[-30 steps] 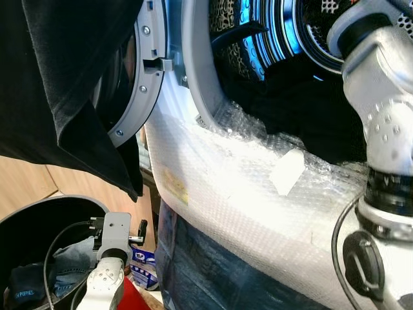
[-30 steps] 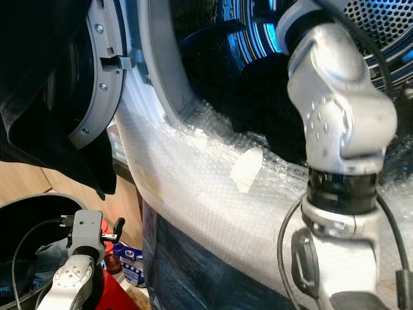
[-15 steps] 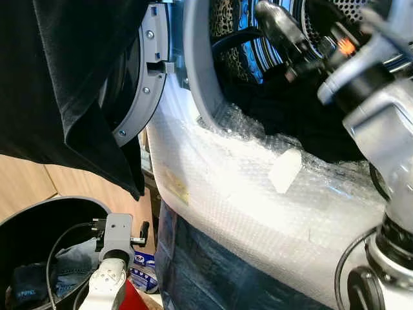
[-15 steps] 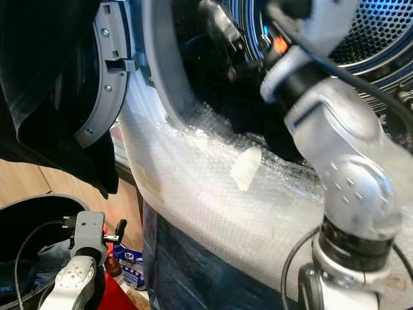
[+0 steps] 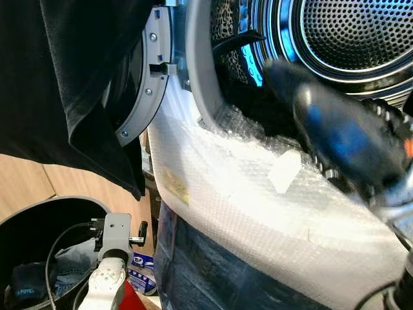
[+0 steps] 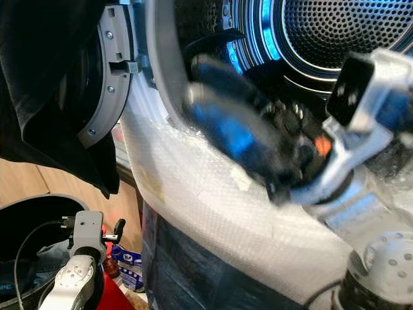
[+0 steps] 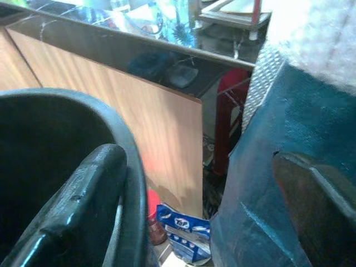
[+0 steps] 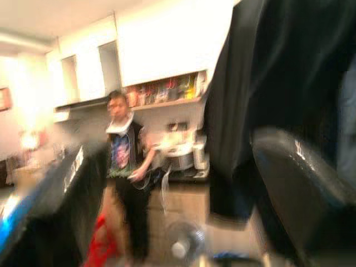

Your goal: Clothes washing

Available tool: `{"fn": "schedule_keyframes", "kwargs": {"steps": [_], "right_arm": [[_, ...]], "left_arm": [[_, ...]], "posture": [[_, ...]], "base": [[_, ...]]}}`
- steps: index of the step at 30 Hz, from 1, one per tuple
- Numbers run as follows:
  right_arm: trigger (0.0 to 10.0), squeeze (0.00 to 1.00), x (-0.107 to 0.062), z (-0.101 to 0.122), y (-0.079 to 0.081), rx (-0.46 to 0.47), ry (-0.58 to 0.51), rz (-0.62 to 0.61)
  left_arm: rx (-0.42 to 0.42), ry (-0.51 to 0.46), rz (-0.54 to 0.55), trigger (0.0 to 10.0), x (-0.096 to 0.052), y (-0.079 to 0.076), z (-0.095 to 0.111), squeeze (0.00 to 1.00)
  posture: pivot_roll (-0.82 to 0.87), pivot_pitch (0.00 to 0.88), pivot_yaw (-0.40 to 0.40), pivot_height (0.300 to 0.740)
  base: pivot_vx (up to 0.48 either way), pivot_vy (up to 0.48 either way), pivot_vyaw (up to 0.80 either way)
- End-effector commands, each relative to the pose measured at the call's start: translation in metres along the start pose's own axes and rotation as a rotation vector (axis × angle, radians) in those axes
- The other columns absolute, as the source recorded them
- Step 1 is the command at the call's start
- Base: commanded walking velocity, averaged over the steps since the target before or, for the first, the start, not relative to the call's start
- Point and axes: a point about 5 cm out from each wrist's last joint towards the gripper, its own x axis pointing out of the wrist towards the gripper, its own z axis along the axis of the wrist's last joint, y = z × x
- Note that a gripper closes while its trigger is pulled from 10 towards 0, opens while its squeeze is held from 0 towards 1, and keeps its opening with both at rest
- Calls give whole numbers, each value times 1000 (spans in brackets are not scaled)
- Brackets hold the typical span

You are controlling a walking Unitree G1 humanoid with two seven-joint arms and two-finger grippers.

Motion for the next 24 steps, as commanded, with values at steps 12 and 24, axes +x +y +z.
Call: {"fn": "schedule_keyframes", "kwargs": {"steps": [12,24], "right_arm": [[10000,0,-74,-134,1,279,601,-121],[10000,0,-172,-264,-2,344,1037,-476]], "left_arm": [[1,-8,30,10000,-1,7,0,0],[18,9,-45,10000,-9,4,-3,0]], "posture": [[-52,0,-98,740],[-31,0,-77,740]], "base": [[0,0,0],[0,0,0]]}}
